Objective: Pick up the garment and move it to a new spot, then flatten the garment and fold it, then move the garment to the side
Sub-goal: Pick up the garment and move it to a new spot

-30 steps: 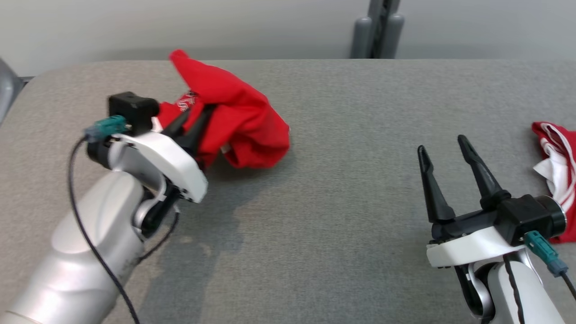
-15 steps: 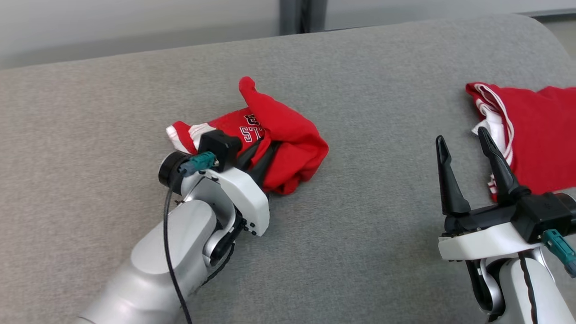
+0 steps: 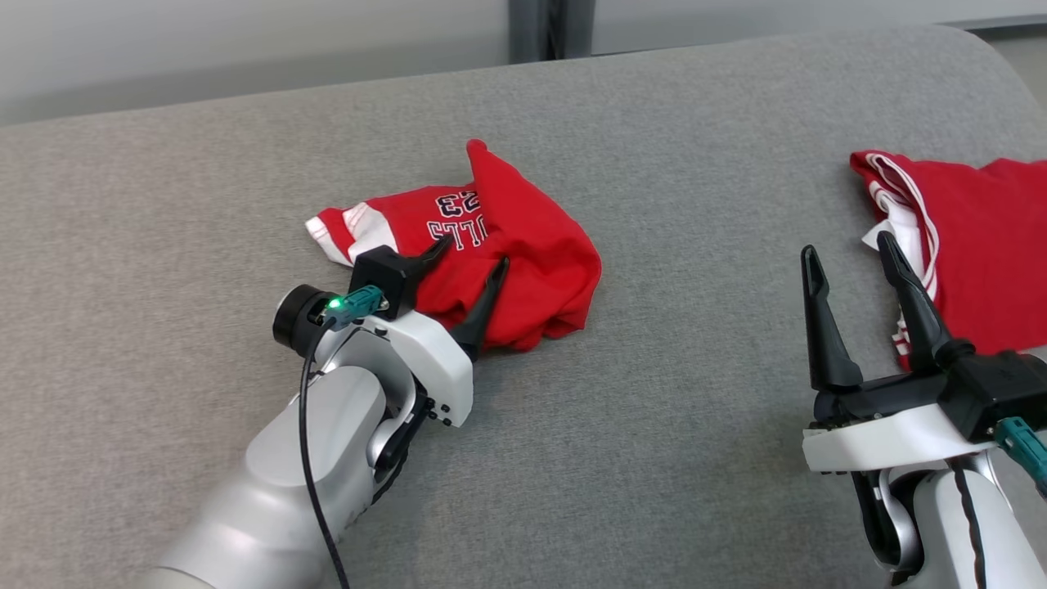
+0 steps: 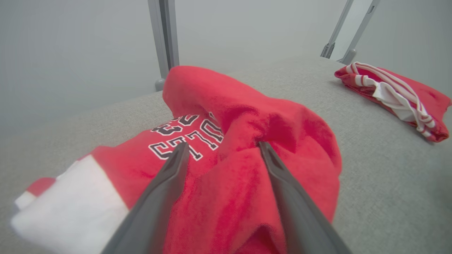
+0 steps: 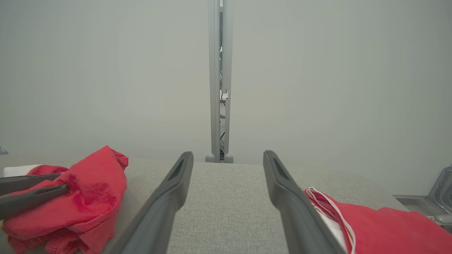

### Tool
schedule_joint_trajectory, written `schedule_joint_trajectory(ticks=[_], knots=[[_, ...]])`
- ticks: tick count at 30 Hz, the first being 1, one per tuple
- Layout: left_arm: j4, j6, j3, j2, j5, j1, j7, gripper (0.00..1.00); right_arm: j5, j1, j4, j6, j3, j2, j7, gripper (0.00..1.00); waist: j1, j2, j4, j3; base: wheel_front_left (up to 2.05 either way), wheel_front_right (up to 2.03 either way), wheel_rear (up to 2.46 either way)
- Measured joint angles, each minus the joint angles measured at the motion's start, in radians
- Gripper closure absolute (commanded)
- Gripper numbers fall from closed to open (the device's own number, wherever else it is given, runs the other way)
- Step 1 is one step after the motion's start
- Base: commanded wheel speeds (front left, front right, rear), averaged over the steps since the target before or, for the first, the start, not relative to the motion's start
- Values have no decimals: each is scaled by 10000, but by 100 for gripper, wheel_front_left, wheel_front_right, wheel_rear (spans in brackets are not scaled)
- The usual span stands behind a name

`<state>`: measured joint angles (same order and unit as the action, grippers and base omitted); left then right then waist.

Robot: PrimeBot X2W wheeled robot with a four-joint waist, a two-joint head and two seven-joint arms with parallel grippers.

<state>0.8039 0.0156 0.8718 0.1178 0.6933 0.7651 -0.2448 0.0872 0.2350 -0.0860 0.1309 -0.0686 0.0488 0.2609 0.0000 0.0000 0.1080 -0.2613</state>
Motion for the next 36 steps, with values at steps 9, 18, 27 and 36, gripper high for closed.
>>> schedule_joint_trajectory(ticks=[9, 18, 27, 36], knots=[[-1043, -360, -596, 780, -267, -603, -155, 0, -242, -307, -105, -2, 238, -4, 6, 0, 0, 0, -775, 654, 0, 0, 0], [-3611, -1164, -2127, 2090, -826, -3143, -167, 0, -270, -975, -196, 0, 73, 42, 8, 0, 0, 0, -1398, 1552, 0, 0, 0], [-5816, -1939, -3758, 2048, -1661, -5806, -169, 0, -107, -1517, -211, 0, -23, 65, 8, 0, 0, 0, -1730, 2246, 0, 0, 0], [-6798, -1912, -5083, 1329, -3212, -7417, -169, 0, 88, -1729, -301, 0, -198, 42, 8, 0, 0, 0, -1740, 2505, 0, 0, 0]])
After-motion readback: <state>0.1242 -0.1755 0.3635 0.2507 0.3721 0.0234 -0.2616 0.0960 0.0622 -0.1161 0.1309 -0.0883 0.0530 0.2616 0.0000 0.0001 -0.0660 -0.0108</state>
